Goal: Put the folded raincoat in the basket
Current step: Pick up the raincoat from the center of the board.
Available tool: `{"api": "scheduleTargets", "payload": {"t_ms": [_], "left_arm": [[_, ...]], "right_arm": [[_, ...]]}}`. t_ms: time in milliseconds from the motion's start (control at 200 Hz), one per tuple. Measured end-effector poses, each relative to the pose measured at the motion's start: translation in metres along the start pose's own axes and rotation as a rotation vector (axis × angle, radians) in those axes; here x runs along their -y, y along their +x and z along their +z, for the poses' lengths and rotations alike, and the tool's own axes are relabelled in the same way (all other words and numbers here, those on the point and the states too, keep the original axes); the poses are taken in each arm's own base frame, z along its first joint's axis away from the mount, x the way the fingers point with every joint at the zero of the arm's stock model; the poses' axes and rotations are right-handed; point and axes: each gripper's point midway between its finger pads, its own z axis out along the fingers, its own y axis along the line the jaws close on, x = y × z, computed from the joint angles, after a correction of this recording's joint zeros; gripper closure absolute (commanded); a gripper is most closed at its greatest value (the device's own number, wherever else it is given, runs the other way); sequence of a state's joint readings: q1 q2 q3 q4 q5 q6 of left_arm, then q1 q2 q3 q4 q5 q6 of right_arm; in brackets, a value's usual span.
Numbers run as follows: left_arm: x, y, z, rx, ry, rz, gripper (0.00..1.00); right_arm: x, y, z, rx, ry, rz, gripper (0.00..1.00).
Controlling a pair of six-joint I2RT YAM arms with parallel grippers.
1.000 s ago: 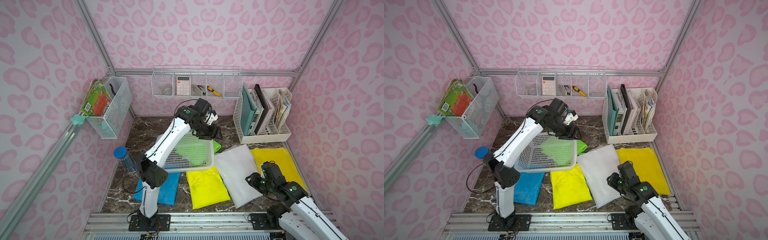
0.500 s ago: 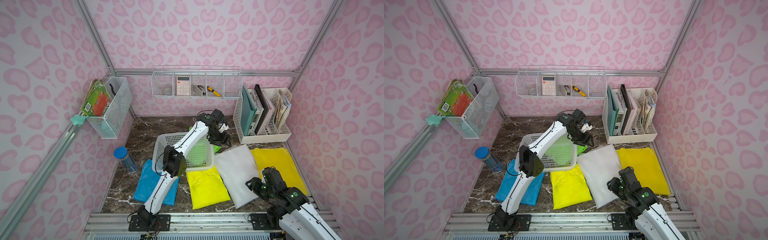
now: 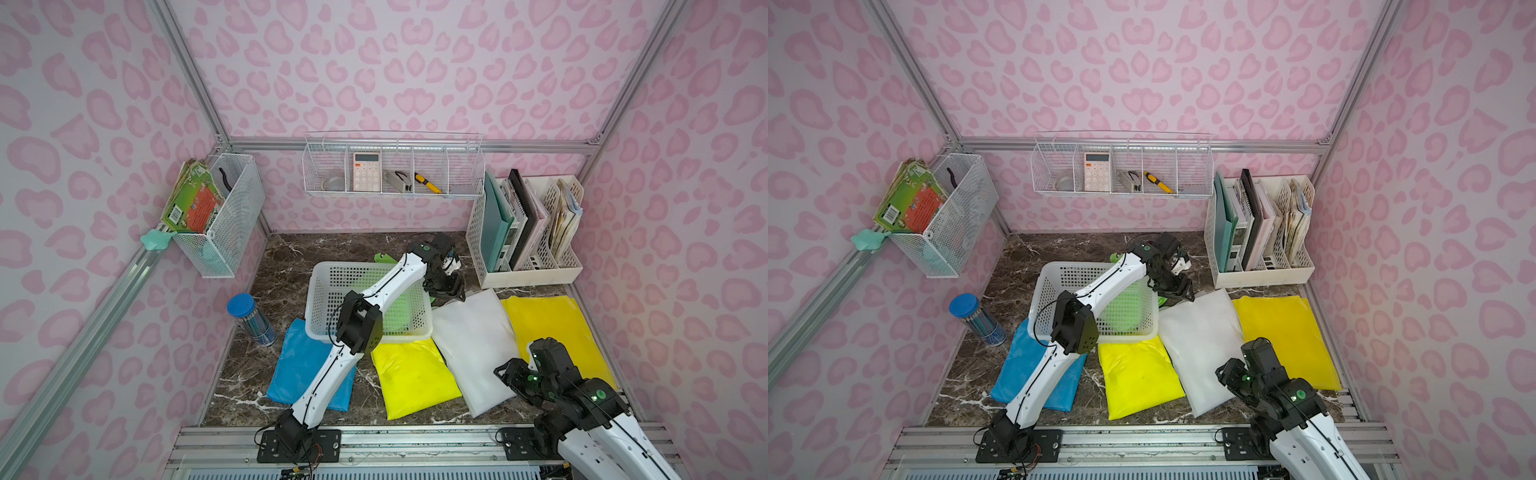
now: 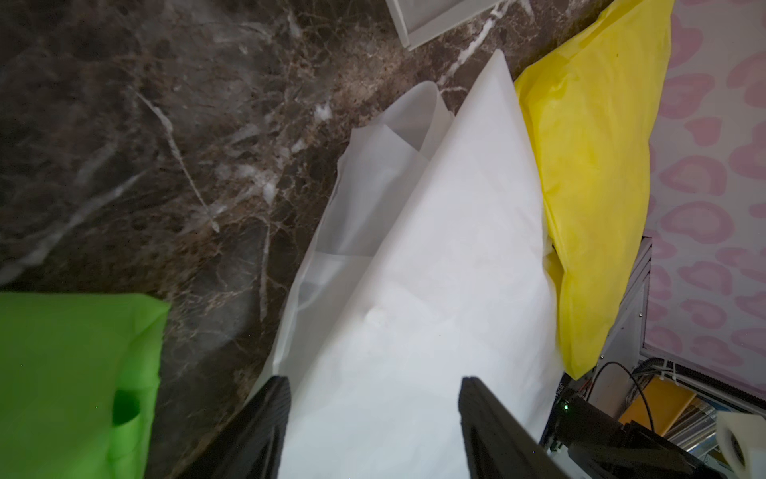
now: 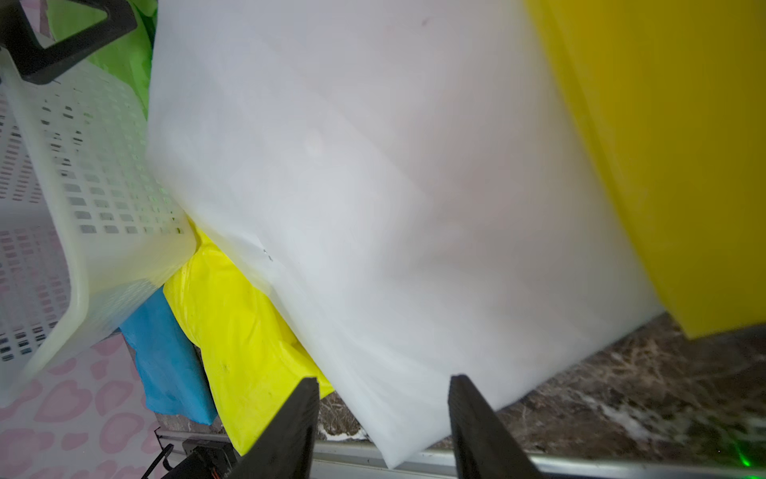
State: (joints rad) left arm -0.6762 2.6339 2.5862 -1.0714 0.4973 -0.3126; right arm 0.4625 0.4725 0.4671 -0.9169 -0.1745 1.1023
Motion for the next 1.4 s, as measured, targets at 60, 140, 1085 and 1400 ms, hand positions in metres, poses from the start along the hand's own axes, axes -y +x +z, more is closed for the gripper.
{"api": "scheduleTargets", "payload": {"t_ms": [60, 140, 1085, 1400], "left_arm": [[0.000, -0.002, 0.004, 0.006, 0.001, 0.005, 0.29], [-0.003, -0.003, 0.004, 0.011, -0.005, -0.001, 0.29], [-0.011, 0.016, 0.022, -0.069, 0.018, 0.013, 0.32], [-0.012, 0.016, 0.022, -0.068, 0.019, 0.012, 0.34]], "right_arm": [[0.003, 0.004, 0.000, -0.020, 0.017, 0.005, 0.43], [0.007, 0.008, 0.001, -0.044, 0.037, 0.009, 0.43], [0.055, 0.032, 0.039, -0.152, 0.213, 0.161, 0.39], [0.039, 0.020, 0.055, -0.076, 0.077, 0.208, 0.81]]}}
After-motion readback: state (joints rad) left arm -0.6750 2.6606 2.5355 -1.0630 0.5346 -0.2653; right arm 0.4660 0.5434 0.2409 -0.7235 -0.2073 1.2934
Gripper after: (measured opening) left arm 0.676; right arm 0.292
